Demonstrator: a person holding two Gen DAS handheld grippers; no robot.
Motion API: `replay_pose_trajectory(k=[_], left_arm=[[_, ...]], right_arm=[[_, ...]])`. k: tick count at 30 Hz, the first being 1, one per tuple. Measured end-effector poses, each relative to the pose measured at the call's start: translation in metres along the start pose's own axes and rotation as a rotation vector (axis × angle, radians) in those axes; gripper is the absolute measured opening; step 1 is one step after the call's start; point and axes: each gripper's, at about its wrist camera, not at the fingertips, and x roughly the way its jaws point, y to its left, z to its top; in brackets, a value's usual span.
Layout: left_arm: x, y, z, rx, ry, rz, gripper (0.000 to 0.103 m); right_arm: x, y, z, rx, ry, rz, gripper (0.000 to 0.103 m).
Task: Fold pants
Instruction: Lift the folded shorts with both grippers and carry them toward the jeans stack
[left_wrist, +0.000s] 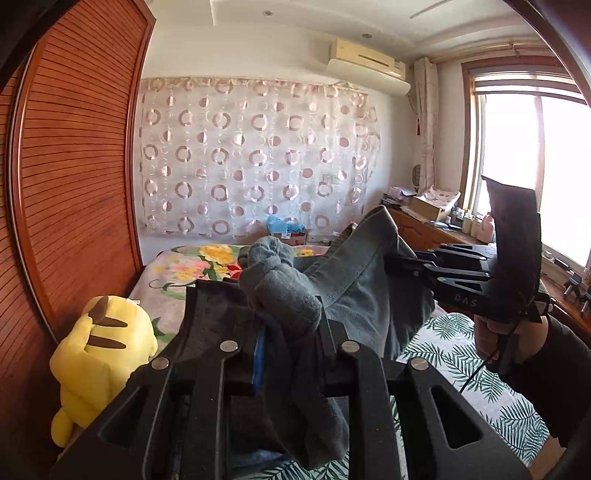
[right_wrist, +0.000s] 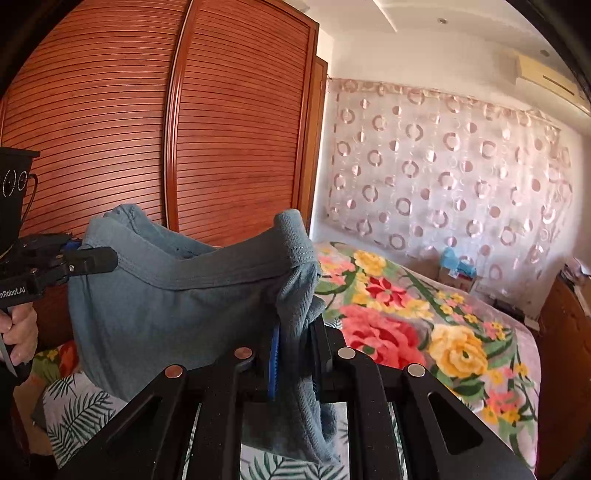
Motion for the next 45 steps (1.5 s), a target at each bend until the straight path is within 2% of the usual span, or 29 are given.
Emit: replay_pose_trajectory(k=[6, 12, 21, 26, 36, 39, 42, 45], left_arm=[[0.002, 0.014, -0.006, -0.044, -0.036, 0.064, 0.022], [0.005, 0.03, -0.016, -0.093, -0.03, 0.1, 0.022], [0.01, 0.049, -0.036, -0.154, -0.027, 0.197, 0.022], [0.013, 0.06, -0.048, -0.203, -0.015, 0.22, 0.022], [0.018, 0.06, -0.059, -0.219, 0.012, 0.25, 0.022], [0.02, 0.058, -0.063, -0.217, 0.024, 0.251, 0.022], [0.02, 0.06, -0.063, -0.225, 0.026, 0.26, 0.022], [0.02, 0.063, -0.064, -0.234, 0.028, 0.264, 0.022]], right_arm=[[0.026, -0.004, 0.007, -0.046, -0.018, 0.019, 0.013], [0.061, -0.003, 0.017, -0.105, -0.012, 0.043, 0.013], [0.102, -0.009, 0.025, -0.133, 0.016, 0.131, 0.013], [0.124, -0.012, 0.029, -0.136, 0.046, 0.163, 0.014], [0.139, -0.012, 0.031, -0.157, 0.099, 0.189, 0.014], [0.137, -0.017, 0.034, -0.142, 0.111, 0.191, 0.029], [0.129, -0.032, 0.036, -0.098, 0.092, 0.207, 0.034], [0.12, -0.043, 0.032, -0.089, 0.097, 0.194, 0.034]])
